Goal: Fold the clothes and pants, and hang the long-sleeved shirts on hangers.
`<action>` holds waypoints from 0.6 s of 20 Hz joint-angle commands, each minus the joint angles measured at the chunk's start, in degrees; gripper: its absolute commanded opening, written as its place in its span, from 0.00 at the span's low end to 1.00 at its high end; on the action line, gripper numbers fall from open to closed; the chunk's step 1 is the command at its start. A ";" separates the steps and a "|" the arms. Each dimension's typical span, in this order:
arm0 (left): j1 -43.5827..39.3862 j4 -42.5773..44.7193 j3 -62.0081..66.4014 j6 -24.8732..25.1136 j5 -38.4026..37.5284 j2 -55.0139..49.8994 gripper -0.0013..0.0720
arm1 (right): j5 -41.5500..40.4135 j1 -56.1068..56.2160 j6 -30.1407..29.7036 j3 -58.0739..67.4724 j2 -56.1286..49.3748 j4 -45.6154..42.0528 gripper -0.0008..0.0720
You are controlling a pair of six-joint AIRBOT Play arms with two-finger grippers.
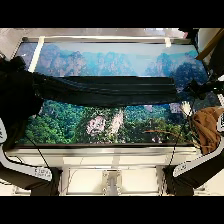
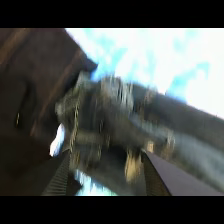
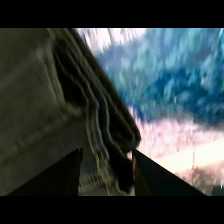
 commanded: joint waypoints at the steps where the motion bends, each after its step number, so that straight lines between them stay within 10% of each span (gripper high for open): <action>1: 0.11 0.74 -3.26 1.25 -12.15 2.01 0.71 | 5.46 -0.76 -6.73 0.15 -2.67 4.72 0.65; 12: -0.13 -0.11 -15.45 0.98 -7.30 5.35 0.71 | 0.44 -0.70 -10.82 0.15 -8.28 10.80 0.68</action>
